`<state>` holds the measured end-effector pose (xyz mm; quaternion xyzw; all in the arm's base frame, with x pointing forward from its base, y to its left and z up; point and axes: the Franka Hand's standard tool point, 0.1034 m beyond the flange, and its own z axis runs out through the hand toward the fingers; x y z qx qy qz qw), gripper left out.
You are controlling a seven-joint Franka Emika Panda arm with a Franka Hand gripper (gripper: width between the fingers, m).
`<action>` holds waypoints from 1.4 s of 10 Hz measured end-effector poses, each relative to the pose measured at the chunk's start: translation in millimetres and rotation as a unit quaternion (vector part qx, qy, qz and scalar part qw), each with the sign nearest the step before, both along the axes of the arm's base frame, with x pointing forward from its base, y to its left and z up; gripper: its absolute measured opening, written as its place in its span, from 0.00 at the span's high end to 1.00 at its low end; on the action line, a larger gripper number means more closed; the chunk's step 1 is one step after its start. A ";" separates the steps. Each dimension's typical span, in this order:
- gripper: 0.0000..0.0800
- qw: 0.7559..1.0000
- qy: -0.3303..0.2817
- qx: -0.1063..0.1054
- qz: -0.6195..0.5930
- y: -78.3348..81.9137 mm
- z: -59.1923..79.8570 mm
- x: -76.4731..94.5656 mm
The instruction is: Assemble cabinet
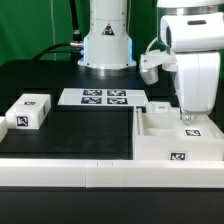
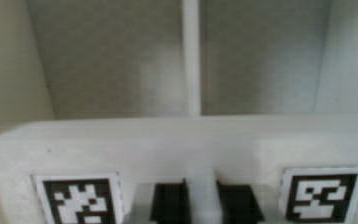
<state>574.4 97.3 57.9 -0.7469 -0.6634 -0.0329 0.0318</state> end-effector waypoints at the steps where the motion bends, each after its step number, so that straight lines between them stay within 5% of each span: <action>1: 0.91 1.000 0.000 0.000 0.000 -0.2 -0.4 -0.1; 3: 0.43 1.000 0.000 0.000 0.000 -0.4 -0.5 -0.2; 4: 0.43 1.000 0.000 0.000 0.000 -0.4 -0.6 -0.2; 6: 0.05 1.000 0.000 0.000 0.000 -0.5 -0.7 -0.2; 9: 0.00 1.000 0.000 0.000 -0.001 -0.3 -0.4 -0.2; 12: 0.00 1.000 -0.010 -0.011 0.006 4.3 27.6 -15.1; 14: 0.00 1.000 -0.016 -0.015 0.007 10.1 36.7 -44.9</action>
Offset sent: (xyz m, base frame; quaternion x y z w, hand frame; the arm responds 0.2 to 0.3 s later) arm 0.0000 0.0000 0.0000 0.0000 0.0000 0.0000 1.0000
